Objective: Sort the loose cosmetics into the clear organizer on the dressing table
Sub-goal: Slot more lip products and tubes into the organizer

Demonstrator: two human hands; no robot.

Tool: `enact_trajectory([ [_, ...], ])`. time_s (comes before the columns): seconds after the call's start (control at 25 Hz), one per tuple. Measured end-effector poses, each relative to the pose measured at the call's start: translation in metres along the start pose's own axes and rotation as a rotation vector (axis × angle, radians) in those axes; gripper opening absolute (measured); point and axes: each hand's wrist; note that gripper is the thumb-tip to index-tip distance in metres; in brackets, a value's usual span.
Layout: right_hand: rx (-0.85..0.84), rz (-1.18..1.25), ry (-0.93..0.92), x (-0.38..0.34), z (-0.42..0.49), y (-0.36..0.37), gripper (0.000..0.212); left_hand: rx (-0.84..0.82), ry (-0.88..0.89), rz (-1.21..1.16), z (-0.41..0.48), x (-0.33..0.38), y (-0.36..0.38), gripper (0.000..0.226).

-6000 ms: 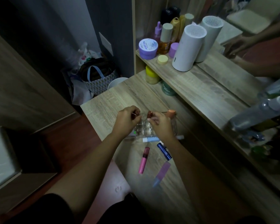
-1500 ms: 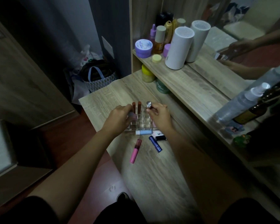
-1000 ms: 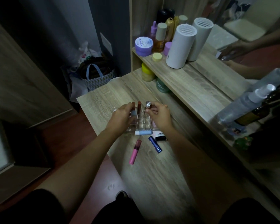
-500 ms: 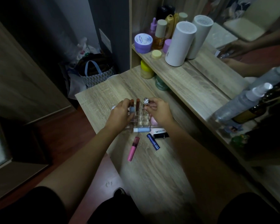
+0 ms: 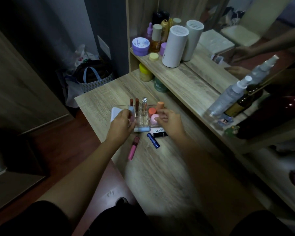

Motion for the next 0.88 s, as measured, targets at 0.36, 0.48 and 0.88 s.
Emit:
enact_trajectory([
  [0.36,0.141,-0.304,0.023,0.050,-0.058,0.014,0.024,-0.225,-0.177,0.028,-0.050,0.005,0.044,0.025],
  [0.48,0.074,-0.414,-0.022,0.050,-0.043,0.007,0.029,-0.279,-0.225,0.028,-0.053,0.006,0.054,0.028],
  [0.88,-0.150,-0.403,0.169,0.043,0.003,-0.017,0.024,-0.310,-0.289,-0.017,-0.050,0.012,0.062,0.030],
])
Point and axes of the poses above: each hand's wrist, its own z-axis towards the middle knuckle, its own y-axis out of the palm, x = y × z, and after that the axes turned 14 degrees about z, right-handed
